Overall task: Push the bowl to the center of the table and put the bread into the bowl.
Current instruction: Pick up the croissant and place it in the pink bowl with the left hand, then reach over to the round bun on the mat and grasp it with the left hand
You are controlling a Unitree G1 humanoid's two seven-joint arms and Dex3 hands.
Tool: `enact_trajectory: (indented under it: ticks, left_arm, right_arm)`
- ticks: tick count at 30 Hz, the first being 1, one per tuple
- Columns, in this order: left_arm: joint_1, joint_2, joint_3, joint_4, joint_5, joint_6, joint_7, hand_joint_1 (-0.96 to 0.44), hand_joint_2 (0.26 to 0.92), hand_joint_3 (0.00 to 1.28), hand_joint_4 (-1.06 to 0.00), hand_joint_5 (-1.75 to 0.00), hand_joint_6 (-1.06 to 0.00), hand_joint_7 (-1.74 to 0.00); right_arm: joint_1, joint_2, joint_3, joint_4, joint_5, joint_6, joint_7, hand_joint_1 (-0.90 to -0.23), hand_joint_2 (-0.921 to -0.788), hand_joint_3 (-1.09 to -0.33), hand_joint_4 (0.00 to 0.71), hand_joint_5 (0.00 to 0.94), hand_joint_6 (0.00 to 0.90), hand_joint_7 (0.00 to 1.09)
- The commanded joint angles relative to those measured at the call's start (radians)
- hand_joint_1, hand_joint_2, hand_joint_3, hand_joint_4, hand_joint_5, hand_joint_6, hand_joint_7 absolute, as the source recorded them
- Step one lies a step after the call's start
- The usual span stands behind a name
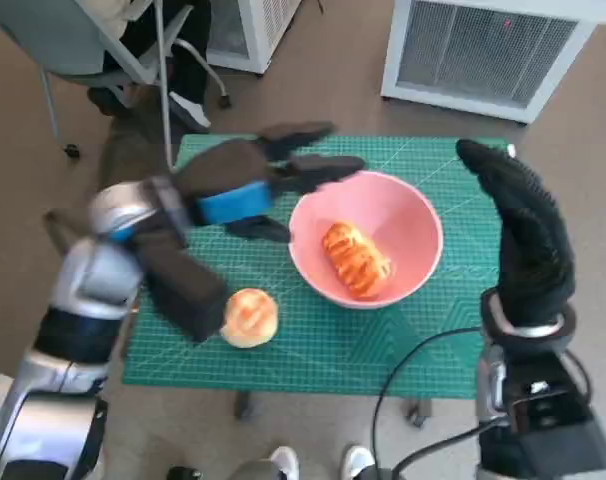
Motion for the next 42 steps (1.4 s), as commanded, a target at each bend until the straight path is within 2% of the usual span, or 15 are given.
enact_trajectory:
  ticks: [1,7,11,21,28,36,42]
  left_arm:
    - [0.12,0.072,0.05,-0.111,-0.063,0.001,-0.032,-0.23,0.794,0.0,-0.47,-0.07,-0.56,-0.13]
    - [0.254,0.164,0.085,-0.176,-0.107,-0.011,-0.09,-0.2,0.805,0.01,-0.5,-0.06,-0.59,-0.13]
    - [0.325,0.199,0.097,-0.214,-0.122,0.03,-0.121,-0.17,0.817,0.01,-0.49,-0.04,-0.58,-0.11]
    - [0.44,0.182,0.068,-0.229,-0.089,0.061,-0.117,-0.13,0.833,0.01,-0.47,-0.01,-0.55,-0.07]
    - [0.451,0.14,0.011,-0.185,0.006,0.053,-0.075,-0.11,0.838,0.01,-0.45,0.0,-0.54,-0.05]
    - [0.409,0.066,-0.063,-0.074,0.113,0.05,-0.002,-0.11,0.841,0.01,-0.44,0.0,-0.52,-0.03]
    - [0.371,0.005,-0.117,0.006,0.197,0.074,0.057,-0.13,0.843,0.01,-0.42,0.0,-0.51,-0.02]
  right_arm:
    - [0.018,-0.001,0.008,-0.001,0.02,0.012,0.009,-0.371,-0.921,-0.517,0.435,0.013,0.08,0.78]
    - [0.014,-0.002,0.014,0.004,0.027,0.012,0.014,-0.374,-0.921,-0.518,0.434,0.012,0.077,0.79]
    - [0.009,-0.006,0.018,0.009,0.034,0.013,0.019,-0.377,-0.921,-0.52,0.432,0.01,0.073,0.79]
    - [-0.001,-0.012,0.027,0.011,0.073,0.031,0.048,-0.37,-0.921,-0.534,0.428,0.007,0.05,0.83]
    - [-0.006,-0.015,0.028,0.016,0.088,0.037,0.066,-0.367,-0.921,-0.541,0.431,0.008,0.033,0.85]
    - [-0.003,-0.018,0.025,0.01,0.102,0.048,0.086,-0.361,-0.921,-0.545,0.43,0.008,0.026,0.87]
    - [-0.002,-0.018,0.021,0.007,0.09,0.052,0.085,-0.36,-0.921,-0.547,0.43,0.008,0.022,0.87]
